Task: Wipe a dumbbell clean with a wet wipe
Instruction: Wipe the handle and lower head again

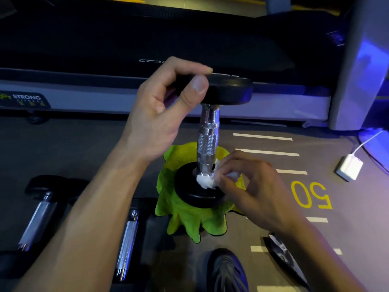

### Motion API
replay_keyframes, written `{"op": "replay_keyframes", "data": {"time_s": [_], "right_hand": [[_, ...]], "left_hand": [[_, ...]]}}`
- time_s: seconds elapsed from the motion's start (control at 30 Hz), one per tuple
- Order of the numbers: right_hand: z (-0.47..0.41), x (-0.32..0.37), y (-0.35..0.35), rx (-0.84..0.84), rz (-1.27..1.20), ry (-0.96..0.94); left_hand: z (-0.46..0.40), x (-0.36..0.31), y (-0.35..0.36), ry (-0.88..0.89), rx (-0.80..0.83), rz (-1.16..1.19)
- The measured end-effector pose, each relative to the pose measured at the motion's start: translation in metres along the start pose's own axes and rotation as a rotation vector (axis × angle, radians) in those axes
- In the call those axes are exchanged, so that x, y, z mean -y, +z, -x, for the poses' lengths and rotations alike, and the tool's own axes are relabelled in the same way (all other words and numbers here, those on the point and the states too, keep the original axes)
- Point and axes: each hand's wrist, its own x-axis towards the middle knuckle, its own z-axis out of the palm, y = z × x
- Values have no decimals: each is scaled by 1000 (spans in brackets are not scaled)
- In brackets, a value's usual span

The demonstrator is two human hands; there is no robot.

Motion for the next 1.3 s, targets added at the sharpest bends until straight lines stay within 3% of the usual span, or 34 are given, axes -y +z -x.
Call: {"op": "replay_keyframes", "data": {"time_s": [0.17,0.37,0.53,0.67,0.73,0.8,0.87,1.0,1.3], "right_hand": [[15,25,21,-132,290,-49],[6,50,48,4,525,-133],[15,16,22,-63,144,-39],[1,-23,-1,-99,191,221],[-2,-29,-8,-226,99,282],[-3,-23,-4,-334,-44,237],[-3,-13,7,-280,-73,175],[1,-7,15,-107,7,116],[16,36,48,-143,174,-122]], "left_hand": [[3,-2,3,-2,-40,3],[3,-5,2,-1,-24,-19],[4,-4,-1,6,-9,-13],[5,0,-3,29,46,7],[3,1,-7,37,64,3],[1,0,-10,48,74,-32],[1,-2,-12,69,74,-92],[9,-8,-12,13,79,-180],[13,-22,-4,-32,16,-206]]}}
